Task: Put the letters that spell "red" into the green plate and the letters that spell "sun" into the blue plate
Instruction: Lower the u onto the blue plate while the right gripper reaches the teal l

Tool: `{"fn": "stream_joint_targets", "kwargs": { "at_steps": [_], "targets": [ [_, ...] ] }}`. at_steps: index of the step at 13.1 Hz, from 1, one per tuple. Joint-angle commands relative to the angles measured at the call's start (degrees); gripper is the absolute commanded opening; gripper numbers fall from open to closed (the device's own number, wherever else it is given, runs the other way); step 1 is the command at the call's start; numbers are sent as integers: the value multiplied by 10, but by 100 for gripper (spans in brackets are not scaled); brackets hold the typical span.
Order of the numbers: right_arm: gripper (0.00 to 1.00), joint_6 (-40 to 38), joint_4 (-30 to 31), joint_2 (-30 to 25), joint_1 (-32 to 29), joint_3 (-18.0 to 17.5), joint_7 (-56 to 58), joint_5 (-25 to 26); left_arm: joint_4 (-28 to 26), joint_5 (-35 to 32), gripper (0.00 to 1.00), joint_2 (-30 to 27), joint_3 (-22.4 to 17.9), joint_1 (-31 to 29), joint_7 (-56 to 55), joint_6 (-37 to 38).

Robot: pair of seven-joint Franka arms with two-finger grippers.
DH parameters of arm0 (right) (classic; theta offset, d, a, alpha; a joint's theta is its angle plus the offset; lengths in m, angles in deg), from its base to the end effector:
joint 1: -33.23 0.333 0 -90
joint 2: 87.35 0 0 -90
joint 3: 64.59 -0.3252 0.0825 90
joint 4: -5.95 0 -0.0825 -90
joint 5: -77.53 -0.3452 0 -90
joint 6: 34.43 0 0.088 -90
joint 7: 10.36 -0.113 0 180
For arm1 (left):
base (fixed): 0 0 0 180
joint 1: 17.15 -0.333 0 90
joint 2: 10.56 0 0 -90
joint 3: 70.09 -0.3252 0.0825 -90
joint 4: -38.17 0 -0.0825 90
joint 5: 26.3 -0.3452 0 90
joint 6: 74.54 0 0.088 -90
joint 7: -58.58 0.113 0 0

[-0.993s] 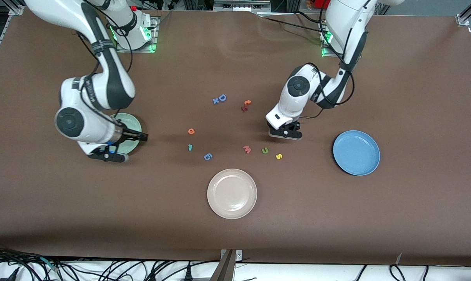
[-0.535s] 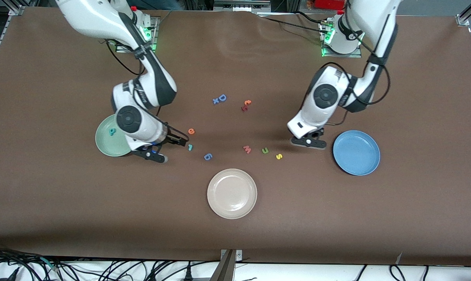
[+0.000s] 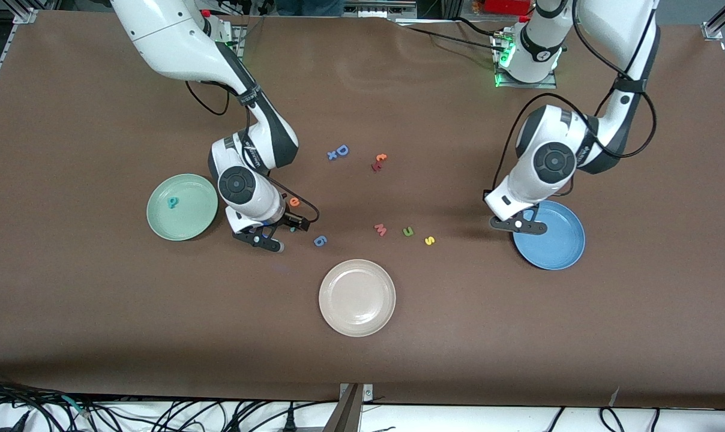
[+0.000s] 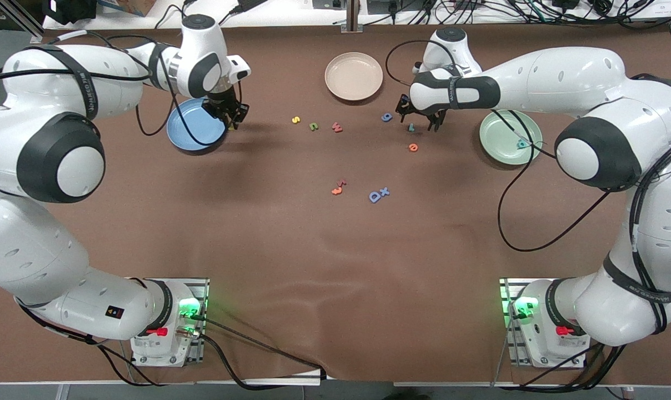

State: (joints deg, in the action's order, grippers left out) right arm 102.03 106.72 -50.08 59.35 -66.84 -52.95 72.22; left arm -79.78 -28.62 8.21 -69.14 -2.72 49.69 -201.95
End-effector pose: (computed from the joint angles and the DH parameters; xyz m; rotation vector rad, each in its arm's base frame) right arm 0.5635 0.3028 0.2253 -3.0445 0.4975 0.1125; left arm 0.5289 -0.1437 0.2939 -3.0668 0.2151 0.2365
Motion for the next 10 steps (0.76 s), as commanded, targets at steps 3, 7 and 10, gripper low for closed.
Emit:
{"fn": "stream_joint_targets", "kwargs": {
  "at_steps": [3, 7, 10],
  "targets": [
    [76, 27, -12, 24, 8, 2, -8, 2, 11, -7, 15, -8, 6, -115, 148, 18],
    [54, 27, -11, 27, 8, 4, -7, 4, 54, -7, 15, 31, 5, -136, 177, 18],
    [27, 27, -9, 27, 7, 4, -7, 4, 83, 3, 47, 74, 6, -136, 172, 18]
  ]
}}
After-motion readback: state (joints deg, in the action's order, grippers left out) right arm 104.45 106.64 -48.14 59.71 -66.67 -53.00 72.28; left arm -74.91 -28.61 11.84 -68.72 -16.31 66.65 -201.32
